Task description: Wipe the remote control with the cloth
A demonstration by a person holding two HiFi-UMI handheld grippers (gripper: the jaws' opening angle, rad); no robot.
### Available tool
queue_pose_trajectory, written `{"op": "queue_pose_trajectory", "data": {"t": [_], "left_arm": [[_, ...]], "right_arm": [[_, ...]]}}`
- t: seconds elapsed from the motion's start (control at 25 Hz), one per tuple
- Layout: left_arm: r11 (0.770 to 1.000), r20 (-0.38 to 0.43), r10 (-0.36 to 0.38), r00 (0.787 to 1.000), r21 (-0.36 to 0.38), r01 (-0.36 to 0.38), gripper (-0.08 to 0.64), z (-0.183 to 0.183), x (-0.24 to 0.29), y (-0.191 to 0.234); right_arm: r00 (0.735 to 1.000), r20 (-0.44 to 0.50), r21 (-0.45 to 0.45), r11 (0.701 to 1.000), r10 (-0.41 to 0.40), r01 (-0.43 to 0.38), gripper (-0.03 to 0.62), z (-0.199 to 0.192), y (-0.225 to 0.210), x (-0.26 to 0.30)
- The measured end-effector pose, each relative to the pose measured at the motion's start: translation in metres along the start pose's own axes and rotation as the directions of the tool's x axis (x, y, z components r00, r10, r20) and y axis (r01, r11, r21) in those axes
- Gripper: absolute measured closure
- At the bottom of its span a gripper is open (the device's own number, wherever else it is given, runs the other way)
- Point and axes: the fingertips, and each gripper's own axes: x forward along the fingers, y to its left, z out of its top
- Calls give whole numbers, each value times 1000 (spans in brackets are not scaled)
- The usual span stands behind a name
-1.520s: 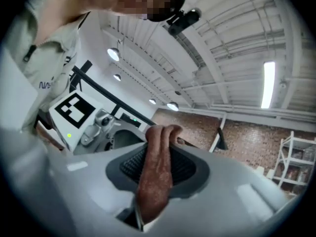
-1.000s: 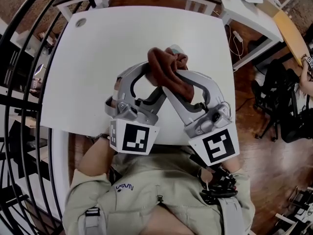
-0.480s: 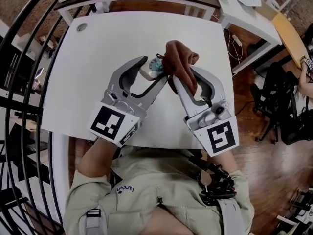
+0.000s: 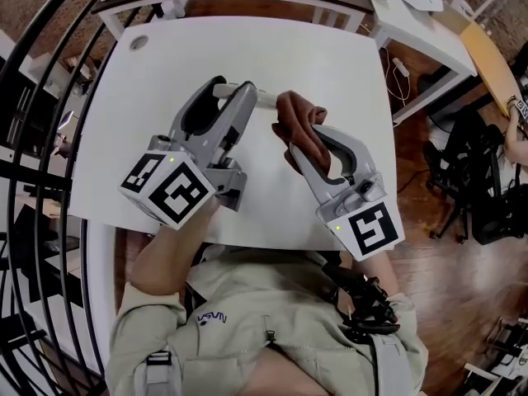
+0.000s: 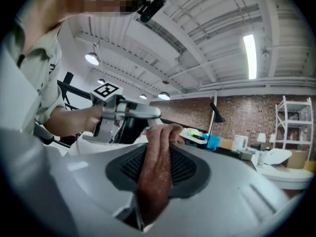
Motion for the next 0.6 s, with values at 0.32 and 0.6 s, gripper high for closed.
{"op": "queue_pose_trajectory", "data": {"t": [0.32,0.6], "left_arm": [[963,-135,-81,988,-267,43,308,-49,8,-16],[892,-33,-28,999,-452,10,309,-43,4,-3]], "right_arm": [[988,82,26,992,-128,126,488,11,-17,14],[997,-64,-47,998,-53,50,489,-22,1,22]]}}
